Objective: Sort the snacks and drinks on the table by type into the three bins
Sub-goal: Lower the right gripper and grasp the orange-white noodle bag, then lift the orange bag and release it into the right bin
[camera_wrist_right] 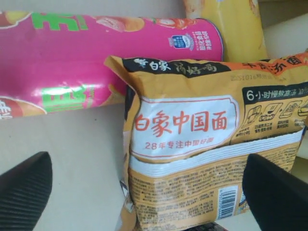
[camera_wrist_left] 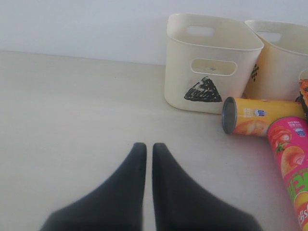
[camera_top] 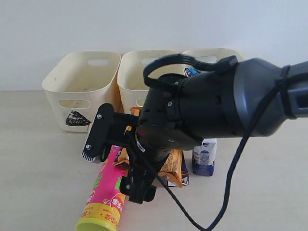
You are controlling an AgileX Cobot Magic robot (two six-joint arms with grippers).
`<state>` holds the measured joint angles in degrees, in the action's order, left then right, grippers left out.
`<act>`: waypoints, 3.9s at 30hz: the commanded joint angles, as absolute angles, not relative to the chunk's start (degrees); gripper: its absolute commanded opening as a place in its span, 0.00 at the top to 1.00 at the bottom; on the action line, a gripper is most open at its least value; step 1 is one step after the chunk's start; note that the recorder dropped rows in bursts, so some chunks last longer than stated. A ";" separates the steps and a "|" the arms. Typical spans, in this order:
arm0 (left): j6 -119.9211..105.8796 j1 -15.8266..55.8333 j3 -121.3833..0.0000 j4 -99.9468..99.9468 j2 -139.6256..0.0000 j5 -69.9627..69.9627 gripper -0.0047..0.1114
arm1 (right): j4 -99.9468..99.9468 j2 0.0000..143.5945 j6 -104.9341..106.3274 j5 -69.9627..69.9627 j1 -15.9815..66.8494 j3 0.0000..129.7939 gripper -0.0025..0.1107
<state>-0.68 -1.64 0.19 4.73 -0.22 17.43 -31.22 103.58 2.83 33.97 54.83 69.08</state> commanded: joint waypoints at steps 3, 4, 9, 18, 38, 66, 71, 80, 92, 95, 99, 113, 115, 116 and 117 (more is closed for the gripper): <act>-0.48 -1.72 0.00 5.01 0.00 16.72 0.93 | -42.81 107.44 -6.61 34.89 54.79 69.11 0.12; -0.48 -1.72 0.00 5.01 0.00 16.72 0.93 | -44.88 108.19 -8.39 34.74 54.79 69.11 0.12; -0.48 -1.72 0.00 5.01 0.00 16.72 0.93 | -55.57 111.19 -17.81 34.60 54.79 69.11 0.12; -0.48 -1.72 0.00 5.01 0.00 16.72 0.93 | -65.23 112.75 -28.59 35.33 54.79 69.11 0.16; -0.48 -1.72 0.00 5.01 0.00 16.72 0.93 | -63.92 112.53 -27.95 43.98 54.79 69.11 0.98; -0.48 -1.72 0.00 5.01 0.00 16.72 0.93 | -61.99 91.25 -23.16 47.34 55.97 69.25 0.98; -0.48 -1.72 0.00 5.01 0.00 16.72 0.93 | -62.23 85.95 -23.02 45.25 53.34 69.25 0.98; -0.48 -1.72 0.00 5.01 0.00 16.72 0.93 | -60.55 84.05 -24.96 30.63 39.06 69.25 0.98; -0.48 -1.72 0.00 5.01 0.00 16.72 0.93 | -59.05 100.38 -35.31 -7.83 10.77 73.57 0.98; -0.48 -1.72 0.00 5.01 0.00 16.72 0.93 | -58.96 106.92 -37.04 -7.72 10.28 79.53 0.98; -0.48 -1.72 0.00 5.01 0.00 16.72 0.93 | -58.30 111.93 -41.47 -7.72 10.28 83.53 0.94; -0.48 -1.72 0.00 5.01 0.00 16.72 0.93 | -58.14 110.43 -44.21 -2.12 10.39 84.15 0.24; -0.48 -1.72 0.00 5.01 0.00 16.72 0.93 | -58.14 108.58 -46.12 1.32 10.52 84.05 0.26; -0.48 -1.72 0.00 5.01 0.00 16.72 0.93 | -58.14 107.64 -46.35 3.79 10.99 84.05 0.28; -0.48 -1.72 0.00 5.01 0.00 16.72 0.93 | -58.14 106.69 -46.35 6.29 11.41 84.05 0.30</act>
<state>-0.68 -1.64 0.19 4.73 -0.22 17.43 -58.39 109.74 -45.09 0.52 10.75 83.80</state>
